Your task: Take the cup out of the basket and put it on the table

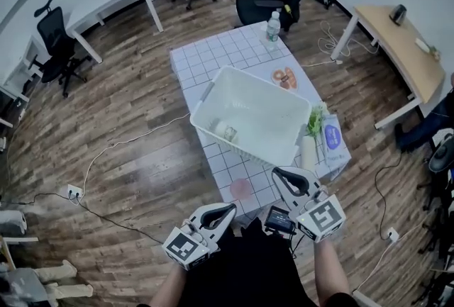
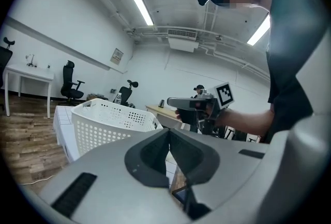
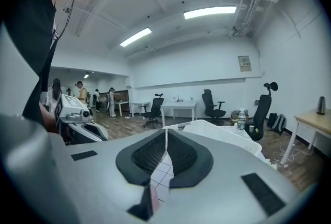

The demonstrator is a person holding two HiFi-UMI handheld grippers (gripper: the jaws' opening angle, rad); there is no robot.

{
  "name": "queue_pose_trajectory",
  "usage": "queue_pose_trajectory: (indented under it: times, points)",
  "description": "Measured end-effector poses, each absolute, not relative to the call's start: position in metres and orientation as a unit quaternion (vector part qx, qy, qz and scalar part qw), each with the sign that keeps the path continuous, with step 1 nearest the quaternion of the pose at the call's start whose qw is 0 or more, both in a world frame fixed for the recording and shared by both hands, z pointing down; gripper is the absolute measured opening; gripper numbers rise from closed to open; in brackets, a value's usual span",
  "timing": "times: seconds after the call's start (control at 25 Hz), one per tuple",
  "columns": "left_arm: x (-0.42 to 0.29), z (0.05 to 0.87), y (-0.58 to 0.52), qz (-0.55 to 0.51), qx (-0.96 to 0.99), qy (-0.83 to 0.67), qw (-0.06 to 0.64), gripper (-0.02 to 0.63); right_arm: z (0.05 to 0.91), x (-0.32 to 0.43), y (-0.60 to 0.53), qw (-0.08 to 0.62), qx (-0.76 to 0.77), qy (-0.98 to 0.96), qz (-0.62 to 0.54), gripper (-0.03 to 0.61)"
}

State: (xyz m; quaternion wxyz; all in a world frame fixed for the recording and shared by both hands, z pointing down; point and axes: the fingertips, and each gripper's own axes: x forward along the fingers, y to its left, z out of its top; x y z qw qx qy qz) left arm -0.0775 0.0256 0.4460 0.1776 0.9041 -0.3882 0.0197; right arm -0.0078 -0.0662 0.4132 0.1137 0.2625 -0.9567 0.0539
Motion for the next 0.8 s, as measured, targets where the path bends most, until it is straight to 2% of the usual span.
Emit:
queue_pose_trajectory:
  times: [0.36,0.56,0.8]
  points:
    - [-0.083,0.447,0.04,0.015,0.887,-0.426,0.178,0.009,0.428,-0.028,-0.105,0.175,0.218,-0.96,0.036,0.029]
    - [-0.09,0.452,0.048,0.015,0.876,-0.446,0.186,0.009,0.434,-0.045,-0.124,0.197,0.194,-0.961,0.028,0.101]
    - [-0.095,0.459,0.055,0.014,0.865,-0.46,0.198,0.009,0.441,-0.069,-0.139,0.212,0.157,-0.964,0.032,0.143]
